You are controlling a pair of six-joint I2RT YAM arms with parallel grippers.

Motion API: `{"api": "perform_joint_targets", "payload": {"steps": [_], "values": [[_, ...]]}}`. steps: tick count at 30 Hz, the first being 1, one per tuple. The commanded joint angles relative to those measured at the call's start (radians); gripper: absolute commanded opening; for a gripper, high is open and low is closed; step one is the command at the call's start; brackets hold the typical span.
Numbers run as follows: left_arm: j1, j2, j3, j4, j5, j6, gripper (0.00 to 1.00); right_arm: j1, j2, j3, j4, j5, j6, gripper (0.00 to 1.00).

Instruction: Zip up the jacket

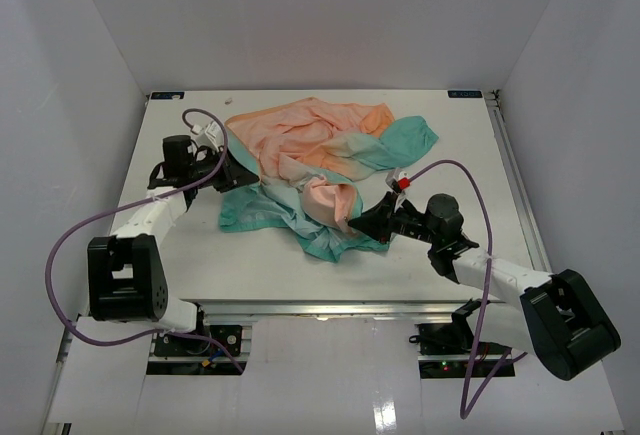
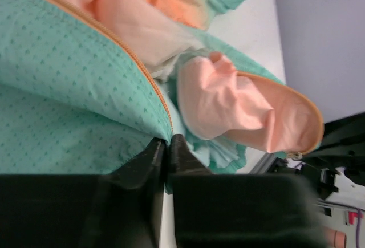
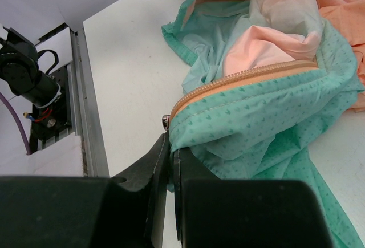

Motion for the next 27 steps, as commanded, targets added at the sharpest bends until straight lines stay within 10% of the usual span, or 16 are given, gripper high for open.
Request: {"api": "perform_joint_targets", "payload": {"steps": [1,15,27], "values": [[-0.002,-0.023,-0.011,-0.146,-0.164,0.038,0.29,0.002,-0.002,0.017,0.019,-0.004,-0.002,0.08],[-0.017,0.065,0.099,-0.336,-0.342,0.168,0.44,0.003,-0.020,-0.003,0.006,0.031,-0.016,0.08],[-0.294,0.191,0.276,-0.452,-0.687,0.110,0.49,0.003,-0.012,-0.010,0.002,0.043,-0.026,0.08]]}}
